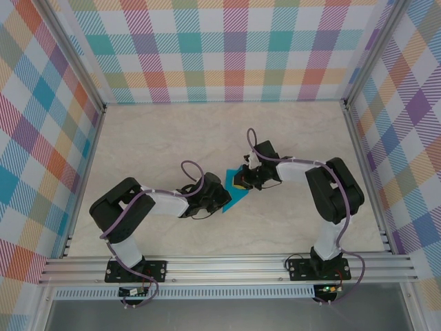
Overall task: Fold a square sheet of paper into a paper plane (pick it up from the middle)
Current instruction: Fourth fold the wing at the center of the table.
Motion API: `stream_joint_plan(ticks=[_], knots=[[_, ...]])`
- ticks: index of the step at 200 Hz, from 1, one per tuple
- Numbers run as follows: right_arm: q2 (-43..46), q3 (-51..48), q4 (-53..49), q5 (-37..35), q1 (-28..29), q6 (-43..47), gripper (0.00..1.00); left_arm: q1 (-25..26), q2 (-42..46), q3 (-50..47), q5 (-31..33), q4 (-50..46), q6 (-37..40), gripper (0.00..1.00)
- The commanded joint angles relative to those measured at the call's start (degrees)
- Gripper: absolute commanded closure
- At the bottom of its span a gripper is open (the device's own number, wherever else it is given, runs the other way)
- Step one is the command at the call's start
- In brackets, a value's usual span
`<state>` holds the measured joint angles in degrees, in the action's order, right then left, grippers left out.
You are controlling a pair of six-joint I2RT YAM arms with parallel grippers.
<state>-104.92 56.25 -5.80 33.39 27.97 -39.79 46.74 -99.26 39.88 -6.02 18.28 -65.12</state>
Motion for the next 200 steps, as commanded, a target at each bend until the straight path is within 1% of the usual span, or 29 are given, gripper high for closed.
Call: stream_joint_plan(ticks=[1, 56, 101, 147, 178, 200], knots=[[1.1, -1.6, -0.4, -0.2, 1.0, 1.6, 1.00, 0.2, -2.0, -2.9, 2.2, -9.8, 0.6, 0.91], [-4.0, -0.3, 2.0, 1.0, 3.2, 0.9, 1.00, 0.1, -2.4, -2.4, 1.9, -10.1, 0.7, 0.92], [-7.8, -0.4, 0.8, -5.0, 3.2, 0.4, 1.00, 0.1, -2.2, -2.5, 2.2, -11.2, 0.8, 0.92], [-4.3, 0.3, -0.8, -7.0, 3.1, 0.5, 1.00, 0.1, -1.5, -3.2, 2.6, -11.8, 0.9, 0.92], [-1.7, 1.9, -0.8, -5.6, 2.9, 1.1, 1.00, 0.2, -1.8, -3.1, 2.5, -11.9, 0.8, 0.92], [-2.7, 3.1, -0.1, -2.5, 2.9, 2.1, 1.00, 0.2, -2.2, -2.7, 2.3, -11.6, 0.8, 0.92]])
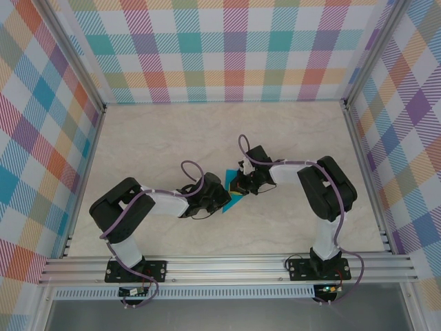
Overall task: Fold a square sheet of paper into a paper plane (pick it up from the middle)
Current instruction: Fourth fold the wing at the center of the table.
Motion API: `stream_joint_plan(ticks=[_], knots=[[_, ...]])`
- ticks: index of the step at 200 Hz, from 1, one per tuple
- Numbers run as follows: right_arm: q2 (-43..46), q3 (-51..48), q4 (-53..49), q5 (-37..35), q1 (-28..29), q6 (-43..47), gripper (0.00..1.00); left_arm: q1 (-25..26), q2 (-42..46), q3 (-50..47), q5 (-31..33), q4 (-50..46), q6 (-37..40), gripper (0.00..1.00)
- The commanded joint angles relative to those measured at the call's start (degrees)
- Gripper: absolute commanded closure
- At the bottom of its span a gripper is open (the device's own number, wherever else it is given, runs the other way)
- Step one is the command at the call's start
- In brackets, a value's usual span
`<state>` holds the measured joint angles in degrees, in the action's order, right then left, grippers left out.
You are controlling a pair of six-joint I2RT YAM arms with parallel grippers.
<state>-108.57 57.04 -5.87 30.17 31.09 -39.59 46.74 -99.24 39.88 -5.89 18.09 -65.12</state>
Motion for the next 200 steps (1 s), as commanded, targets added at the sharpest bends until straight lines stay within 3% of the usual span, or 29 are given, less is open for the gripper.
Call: stream_joint_plan(ticks=[1, 76, 200], knots=[[0.9, 2.3, 0.1, 0.9, -0.2, 1.9, 1.00, 0.2, -2.3, -2.7, 2.2, -11.4, 0.8, 0.92], [-4.7, 1.9, 0.5, -6.4, -1.3, 1.4, 1.00, 0.2, -2.1, -2.9, 2.4, -11.9, 0.7, 0.92], [-5.9, 5.8, -0.1, -5.6, -5.5, 3.2, 1.00, 0.1, -2.3, -4.0, 2.4, -12.3, 1.0, 0.94]])
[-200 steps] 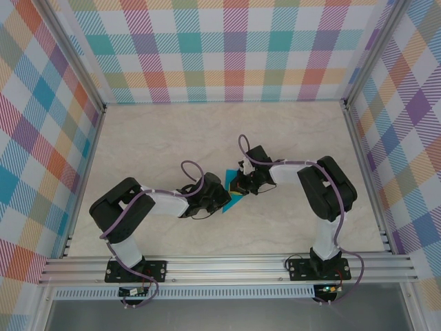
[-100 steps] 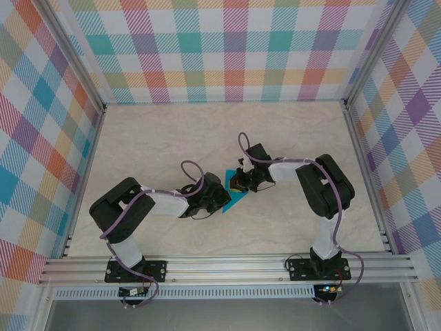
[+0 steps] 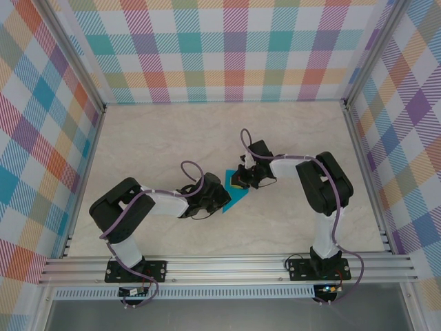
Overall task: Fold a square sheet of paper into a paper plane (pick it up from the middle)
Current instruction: Fourth fold the wing at the center of the table.
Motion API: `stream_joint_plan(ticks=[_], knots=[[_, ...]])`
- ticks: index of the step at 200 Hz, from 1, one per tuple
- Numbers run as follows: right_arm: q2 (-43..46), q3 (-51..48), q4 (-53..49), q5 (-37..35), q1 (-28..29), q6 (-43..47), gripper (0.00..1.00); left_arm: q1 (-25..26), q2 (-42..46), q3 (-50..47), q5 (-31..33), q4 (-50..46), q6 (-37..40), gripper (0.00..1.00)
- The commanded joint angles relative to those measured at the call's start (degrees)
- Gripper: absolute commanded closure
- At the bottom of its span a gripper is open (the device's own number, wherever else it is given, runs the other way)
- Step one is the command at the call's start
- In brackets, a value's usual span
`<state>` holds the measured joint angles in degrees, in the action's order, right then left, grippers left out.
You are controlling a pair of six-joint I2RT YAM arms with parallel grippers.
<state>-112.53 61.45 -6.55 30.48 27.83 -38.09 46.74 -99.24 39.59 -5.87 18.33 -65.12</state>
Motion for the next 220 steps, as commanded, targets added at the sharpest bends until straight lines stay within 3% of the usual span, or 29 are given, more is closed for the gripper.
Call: stream_joint_plan(ticks=[1, 220], knots=[[-2.0, 1.4, 0.6, -5.9, -2.3, 1.6, 1.00, 0.1, -2.3, -3.7, 2.4, -12.5, 1.0, 0.94], [-8.0, 6.6, 0.4, -3.1, -10.5, 4.2, 1.00, 0.2, -3.2, -4.1, 1.0, -11.8, 1.1, 0.95]])
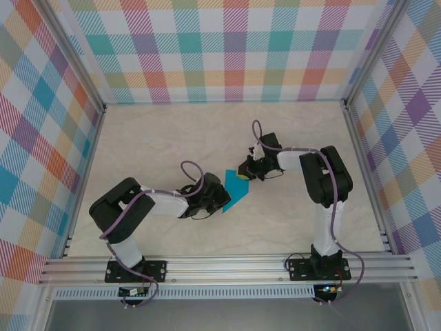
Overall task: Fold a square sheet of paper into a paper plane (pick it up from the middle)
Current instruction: Fourth fold the wing at the center of the table.
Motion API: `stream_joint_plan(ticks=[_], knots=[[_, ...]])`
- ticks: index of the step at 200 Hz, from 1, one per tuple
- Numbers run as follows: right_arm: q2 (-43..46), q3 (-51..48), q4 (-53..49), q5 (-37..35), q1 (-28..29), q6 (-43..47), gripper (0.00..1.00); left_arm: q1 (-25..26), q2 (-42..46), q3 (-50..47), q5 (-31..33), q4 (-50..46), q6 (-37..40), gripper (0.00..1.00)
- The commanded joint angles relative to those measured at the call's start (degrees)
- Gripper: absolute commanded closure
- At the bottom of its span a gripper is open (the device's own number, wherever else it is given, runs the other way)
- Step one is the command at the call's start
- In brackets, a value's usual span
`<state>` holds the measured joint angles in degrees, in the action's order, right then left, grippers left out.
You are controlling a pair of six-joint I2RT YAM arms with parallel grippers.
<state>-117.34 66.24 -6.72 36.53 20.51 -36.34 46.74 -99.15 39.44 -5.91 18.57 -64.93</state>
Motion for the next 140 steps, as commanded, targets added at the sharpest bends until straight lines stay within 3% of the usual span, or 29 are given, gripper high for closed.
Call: stream_joint_plan(ticks=[1, 140], knots=[[-3.2, 1.8, 0.6, -9.1, -3.3, 2.4, 1.00, 0.1, -3.2, -3.9, 1.1, -12.1, 0.9, 0.95], [-3.3, 5.3, -2.5, -11.7, -4.5, 4.3, 1.00, 0.1, -2.4, -4.1, 0.8, -12.8, 1.6, 0.95]])
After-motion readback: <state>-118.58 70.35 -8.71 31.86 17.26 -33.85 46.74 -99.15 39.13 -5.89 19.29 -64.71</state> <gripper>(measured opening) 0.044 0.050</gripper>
